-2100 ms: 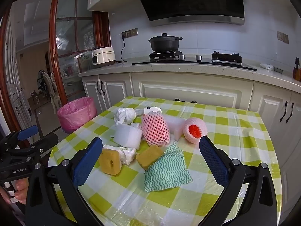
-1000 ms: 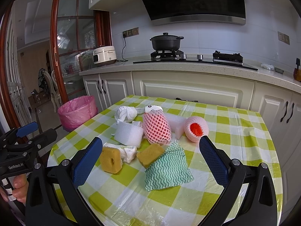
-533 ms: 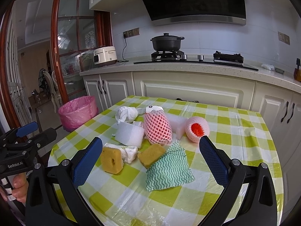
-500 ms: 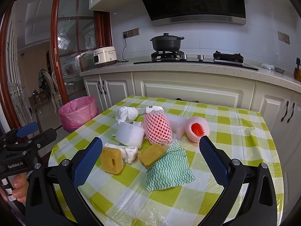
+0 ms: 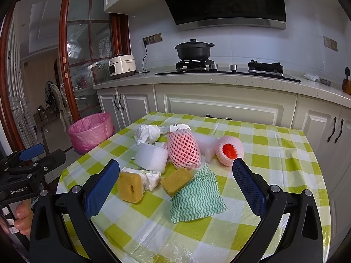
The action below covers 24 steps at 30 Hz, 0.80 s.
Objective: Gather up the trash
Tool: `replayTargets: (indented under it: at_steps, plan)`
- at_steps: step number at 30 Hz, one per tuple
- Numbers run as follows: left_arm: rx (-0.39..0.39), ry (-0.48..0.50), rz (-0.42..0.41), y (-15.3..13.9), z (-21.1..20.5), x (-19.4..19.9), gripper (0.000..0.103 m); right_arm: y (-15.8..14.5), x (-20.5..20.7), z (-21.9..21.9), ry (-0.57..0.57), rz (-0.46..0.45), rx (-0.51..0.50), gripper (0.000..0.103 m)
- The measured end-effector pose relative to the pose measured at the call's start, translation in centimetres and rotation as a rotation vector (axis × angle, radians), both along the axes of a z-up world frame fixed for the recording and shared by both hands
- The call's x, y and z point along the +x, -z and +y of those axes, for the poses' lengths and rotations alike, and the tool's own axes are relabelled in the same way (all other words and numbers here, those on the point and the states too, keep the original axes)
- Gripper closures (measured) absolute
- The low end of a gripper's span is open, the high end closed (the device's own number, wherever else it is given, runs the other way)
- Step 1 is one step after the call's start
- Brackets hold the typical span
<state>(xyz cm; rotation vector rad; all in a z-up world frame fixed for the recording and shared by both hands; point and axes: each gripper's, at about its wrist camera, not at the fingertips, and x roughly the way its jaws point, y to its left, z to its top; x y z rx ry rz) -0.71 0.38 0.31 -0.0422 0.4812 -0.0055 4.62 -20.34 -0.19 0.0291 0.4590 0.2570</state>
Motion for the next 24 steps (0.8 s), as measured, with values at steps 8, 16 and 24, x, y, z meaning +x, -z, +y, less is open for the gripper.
replayTargets:
  at_steps: [8,16,24]
  plan:
    - [0.012,0.005,0.006,-0.07,0.01,0.02,0.004,0.23,0.00,-0.01,0.003,0.001,0.002,0.007]
    - [0.016,0.011,0.004,0.08,-0.13,0.32,0.004,0.48,-0.09,-0.23,0.008,0.002,0.013,0.007]
    - [0.016,0.013,0.003,0.14,-0.14,0.34,0.004,0.37,-0.25,-0.12,0.001,-0.004,0.011,0.007]
